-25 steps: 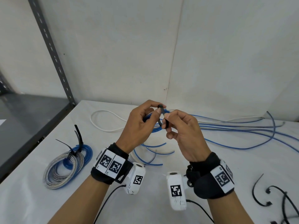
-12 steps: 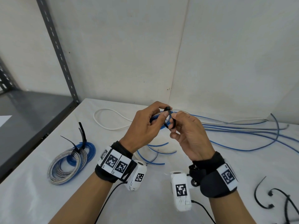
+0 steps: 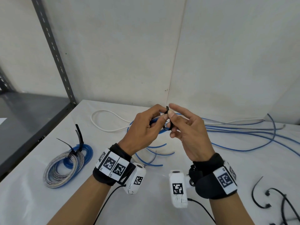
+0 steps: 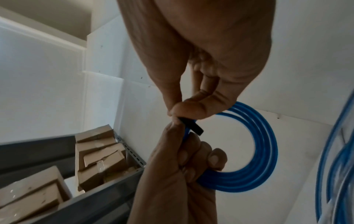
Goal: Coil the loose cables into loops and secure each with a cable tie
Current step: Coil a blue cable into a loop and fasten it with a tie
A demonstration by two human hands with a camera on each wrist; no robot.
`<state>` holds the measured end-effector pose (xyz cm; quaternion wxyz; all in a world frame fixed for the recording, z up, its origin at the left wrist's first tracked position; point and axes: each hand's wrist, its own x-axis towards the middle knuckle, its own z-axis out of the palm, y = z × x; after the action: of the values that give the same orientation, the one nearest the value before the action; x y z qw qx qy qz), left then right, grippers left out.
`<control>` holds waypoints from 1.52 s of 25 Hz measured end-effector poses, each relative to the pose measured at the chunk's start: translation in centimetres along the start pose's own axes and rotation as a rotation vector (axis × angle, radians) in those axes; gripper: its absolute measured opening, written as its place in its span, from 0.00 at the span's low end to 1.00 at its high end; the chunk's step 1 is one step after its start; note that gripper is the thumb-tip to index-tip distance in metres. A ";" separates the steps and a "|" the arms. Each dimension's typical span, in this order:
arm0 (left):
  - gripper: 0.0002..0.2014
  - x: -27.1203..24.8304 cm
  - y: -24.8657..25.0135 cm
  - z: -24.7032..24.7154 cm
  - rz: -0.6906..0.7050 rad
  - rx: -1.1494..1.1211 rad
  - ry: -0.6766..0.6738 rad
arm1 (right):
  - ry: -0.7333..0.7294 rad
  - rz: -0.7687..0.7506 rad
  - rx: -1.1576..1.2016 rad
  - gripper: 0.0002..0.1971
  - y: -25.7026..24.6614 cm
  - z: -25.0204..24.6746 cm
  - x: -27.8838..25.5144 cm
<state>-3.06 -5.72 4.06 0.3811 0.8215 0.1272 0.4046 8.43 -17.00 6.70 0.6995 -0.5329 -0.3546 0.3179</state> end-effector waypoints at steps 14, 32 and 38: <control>0.08 -2.0 1.6 2.8 0.019 -0.058 -0.274 | 0.207 -0.192 -0.145 0.06 -2.3 -5.8 1.4; 0.13 -1.2 1.9 0.8 -0.097 -0.251 -0.381 | 0.332 -0.207 -0.172 0.09 -0.7 -3.3 1.6; 0.13 -1.5 2.9 0.5 -0.108 -0.259 -0.484 | 0.411 -0.298 -0.235 0.11 -1.1 -3.0 1.4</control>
<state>-3.92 -8.72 5.18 0.5231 0.8308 0.0234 0.1885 11.75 -17.63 7.43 0.7292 -0.6056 -0.3141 0.0538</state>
